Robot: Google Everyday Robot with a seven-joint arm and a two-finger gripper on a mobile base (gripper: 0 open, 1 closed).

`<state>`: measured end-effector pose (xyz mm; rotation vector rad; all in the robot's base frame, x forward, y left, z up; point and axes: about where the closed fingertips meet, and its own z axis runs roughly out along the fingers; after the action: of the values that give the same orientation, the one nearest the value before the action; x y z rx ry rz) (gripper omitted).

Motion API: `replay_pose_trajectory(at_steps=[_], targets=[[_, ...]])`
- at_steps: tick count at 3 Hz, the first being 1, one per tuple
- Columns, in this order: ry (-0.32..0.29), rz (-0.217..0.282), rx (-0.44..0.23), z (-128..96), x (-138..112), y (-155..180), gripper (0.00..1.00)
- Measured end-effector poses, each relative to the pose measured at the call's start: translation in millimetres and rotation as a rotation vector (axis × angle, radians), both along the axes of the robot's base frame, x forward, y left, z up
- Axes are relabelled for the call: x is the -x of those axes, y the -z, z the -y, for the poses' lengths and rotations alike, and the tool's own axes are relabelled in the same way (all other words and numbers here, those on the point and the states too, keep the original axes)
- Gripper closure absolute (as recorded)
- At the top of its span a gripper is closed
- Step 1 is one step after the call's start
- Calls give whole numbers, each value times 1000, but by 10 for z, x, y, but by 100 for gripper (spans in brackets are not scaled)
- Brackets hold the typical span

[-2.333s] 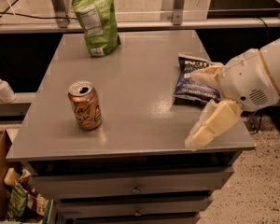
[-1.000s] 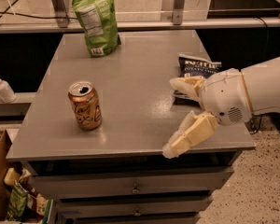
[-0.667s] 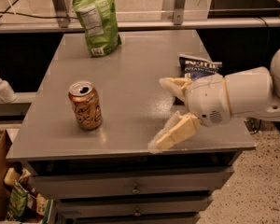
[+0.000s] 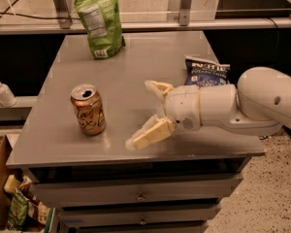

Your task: Knock orange can over

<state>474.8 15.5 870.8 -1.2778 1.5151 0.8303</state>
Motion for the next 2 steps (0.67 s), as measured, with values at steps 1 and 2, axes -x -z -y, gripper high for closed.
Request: replay_pose_trajectory(at_steps=[1, 2], targets=[[-4, -4, -50, -305, -134, 153, 0], [-12, 10, -123, -617, -215, 138, 0]])
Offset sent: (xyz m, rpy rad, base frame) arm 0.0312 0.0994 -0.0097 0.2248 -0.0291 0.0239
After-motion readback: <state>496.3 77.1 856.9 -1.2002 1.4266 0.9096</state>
